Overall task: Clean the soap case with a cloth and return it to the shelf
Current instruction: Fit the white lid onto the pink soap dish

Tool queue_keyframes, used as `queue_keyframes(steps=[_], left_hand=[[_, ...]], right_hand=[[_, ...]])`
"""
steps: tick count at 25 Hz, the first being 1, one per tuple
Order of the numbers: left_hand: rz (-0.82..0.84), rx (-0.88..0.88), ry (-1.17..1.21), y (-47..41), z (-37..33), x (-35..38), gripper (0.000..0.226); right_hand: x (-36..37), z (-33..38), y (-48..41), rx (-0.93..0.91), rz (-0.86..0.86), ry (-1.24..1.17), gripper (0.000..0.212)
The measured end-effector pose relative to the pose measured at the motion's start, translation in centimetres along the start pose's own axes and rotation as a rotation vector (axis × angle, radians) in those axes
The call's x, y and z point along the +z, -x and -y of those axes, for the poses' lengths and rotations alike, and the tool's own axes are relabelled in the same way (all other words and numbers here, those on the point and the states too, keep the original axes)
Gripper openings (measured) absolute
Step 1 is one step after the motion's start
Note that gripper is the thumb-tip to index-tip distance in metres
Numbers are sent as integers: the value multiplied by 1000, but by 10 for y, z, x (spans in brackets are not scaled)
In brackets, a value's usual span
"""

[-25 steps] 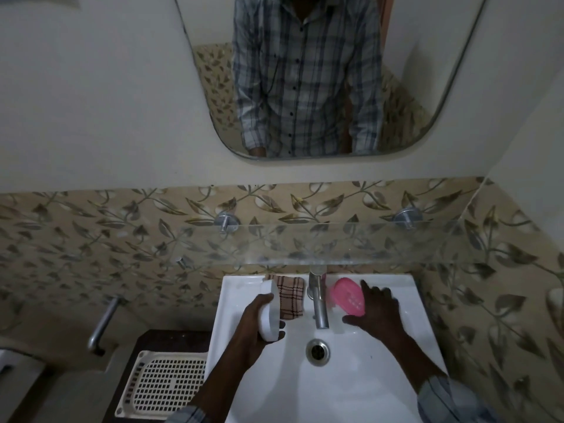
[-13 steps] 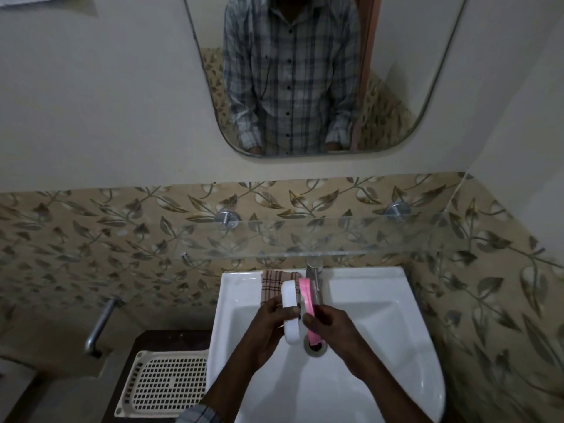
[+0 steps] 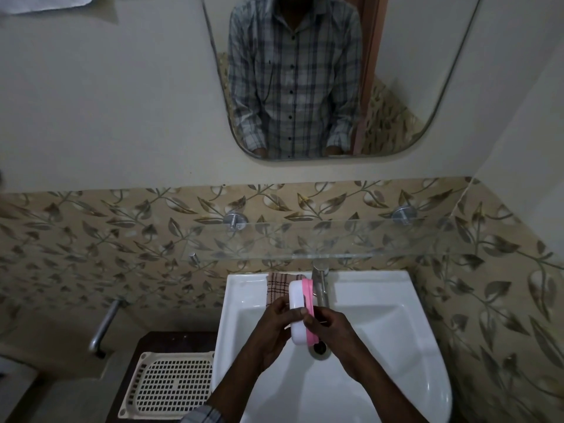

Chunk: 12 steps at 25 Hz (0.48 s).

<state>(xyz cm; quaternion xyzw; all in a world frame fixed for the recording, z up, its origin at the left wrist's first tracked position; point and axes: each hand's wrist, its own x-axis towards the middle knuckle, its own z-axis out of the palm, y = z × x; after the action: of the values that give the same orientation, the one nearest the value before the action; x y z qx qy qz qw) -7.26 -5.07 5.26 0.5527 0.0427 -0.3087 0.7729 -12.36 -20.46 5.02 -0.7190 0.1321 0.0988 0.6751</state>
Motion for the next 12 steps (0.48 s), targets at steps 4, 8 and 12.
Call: queue_keyframes(steps=[4,8,12], left_hand=[[-1,0,-24,-1,0,-2,58],[10,12,-9,-1,2,-3,56],[6,16,4,0,4,-2,61]], right_hand=[[2,-2,-1,0,8,16,75],[2,0,0,-1,17,-1,67],[2,2,3,10,13,-3,60]])
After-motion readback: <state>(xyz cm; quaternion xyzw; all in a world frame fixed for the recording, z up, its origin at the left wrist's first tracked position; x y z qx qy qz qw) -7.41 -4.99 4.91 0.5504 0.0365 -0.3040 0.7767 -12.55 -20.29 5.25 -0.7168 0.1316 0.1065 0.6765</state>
